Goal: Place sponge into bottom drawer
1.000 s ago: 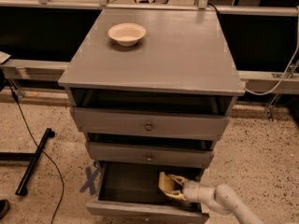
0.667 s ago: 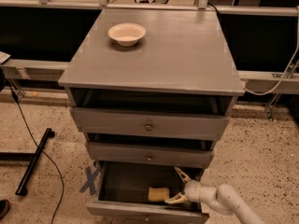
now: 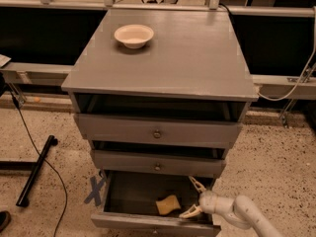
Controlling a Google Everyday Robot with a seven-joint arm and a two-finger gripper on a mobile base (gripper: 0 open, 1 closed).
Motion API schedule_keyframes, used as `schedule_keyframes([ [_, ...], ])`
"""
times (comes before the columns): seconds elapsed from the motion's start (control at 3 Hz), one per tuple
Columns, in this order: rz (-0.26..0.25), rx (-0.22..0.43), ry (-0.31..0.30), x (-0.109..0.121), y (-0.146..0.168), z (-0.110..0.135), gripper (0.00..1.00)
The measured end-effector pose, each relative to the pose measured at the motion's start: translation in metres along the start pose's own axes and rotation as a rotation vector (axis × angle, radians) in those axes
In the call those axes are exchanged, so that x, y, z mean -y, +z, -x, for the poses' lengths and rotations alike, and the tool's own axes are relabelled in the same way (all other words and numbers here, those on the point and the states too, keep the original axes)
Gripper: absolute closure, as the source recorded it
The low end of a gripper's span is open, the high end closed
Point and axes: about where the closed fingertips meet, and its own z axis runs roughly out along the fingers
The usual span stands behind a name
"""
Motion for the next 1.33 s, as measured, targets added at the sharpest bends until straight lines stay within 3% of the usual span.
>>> schedule_keyframes([
  [0.33, -0.043, -0.025, 0.017, 0.013, -0.016, -0.002, 0.0],
  [0.67, -0.062, -0.063, 0.053, 0.019, -0.031, -0.016, 0.15],
  [1.33, -0.059, -0.054, 0.093, 0.029, -0.058, -0.029, 0.62],
])
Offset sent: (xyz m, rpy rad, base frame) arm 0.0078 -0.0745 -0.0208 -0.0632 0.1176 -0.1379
